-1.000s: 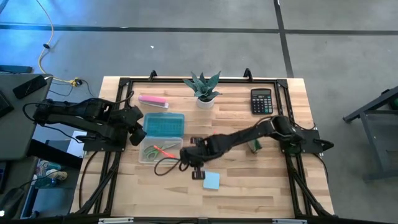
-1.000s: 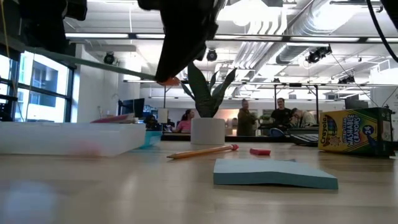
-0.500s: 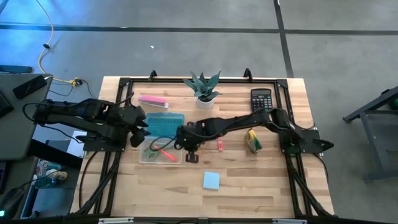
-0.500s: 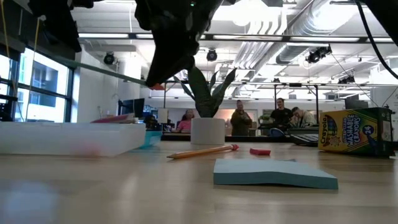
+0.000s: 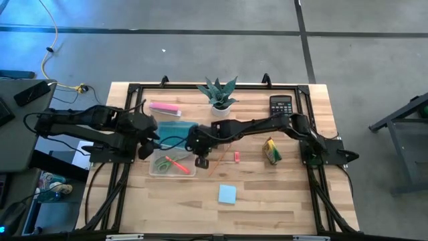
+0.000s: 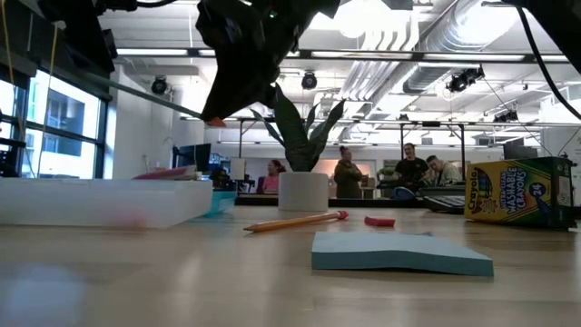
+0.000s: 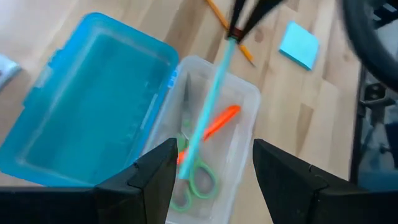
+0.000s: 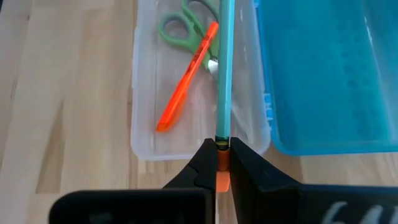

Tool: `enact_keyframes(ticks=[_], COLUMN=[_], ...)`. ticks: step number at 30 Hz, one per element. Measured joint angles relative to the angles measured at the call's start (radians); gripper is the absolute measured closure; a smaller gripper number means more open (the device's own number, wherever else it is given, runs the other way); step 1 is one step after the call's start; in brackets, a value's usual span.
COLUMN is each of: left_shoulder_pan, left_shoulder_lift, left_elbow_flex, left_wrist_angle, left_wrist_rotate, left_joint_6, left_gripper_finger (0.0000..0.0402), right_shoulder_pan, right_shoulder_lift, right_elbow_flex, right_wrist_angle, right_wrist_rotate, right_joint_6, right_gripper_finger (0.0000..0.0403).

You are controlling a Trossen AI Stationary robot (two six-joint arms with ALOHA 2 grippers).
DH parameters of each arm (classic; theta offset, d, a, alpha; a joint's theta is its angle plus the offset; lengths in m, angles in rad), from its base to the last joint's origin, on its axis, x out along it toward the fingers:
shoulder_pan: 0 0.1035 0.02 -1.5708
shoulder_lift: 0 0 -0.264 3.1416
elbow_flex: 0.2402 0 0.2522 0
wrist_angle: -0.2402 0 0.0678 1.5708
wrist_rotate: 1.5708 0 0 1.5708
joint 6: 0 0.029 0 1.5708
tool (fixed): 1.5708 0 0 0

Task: Pack school essentials
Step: Put the light blue pencil into the blue supply box

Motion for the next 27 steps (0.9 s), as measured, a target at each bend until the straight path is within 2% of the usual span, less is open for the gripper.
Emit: enact_keyframes(ticks=[10,23,27], left_shoulder_pan=[-0.039,-0.053,-0.053], left_shoulder_lift=[0.076,0.197,0.206], left_elbow_flex=[0.000,0.000,0.000], left_wrist_angle=[0.000,-0.002,-0.002], left_wrist_rotate=[-0.011,0.009,0.051], left_joint_6=[-0.075,0.045,0.053], left_gripper_finger=[0.0204,0.0205,0.0224], right_shoulder_pan=[-0.004,-0.005,-0.005], right_shoulder_lift=[0.000,0.000,0.000], right_elbow_flex=[0.000,0.000,0.000], right_wrist_angle=[-0.007,-0.010,-0.010], right_wrist_rotate=[-0.056,-0.138,-0.141], right_joint_6=[0.000,-0.003,0.000], right_gripper_finger=[0.0396,0.0396,0.0396])
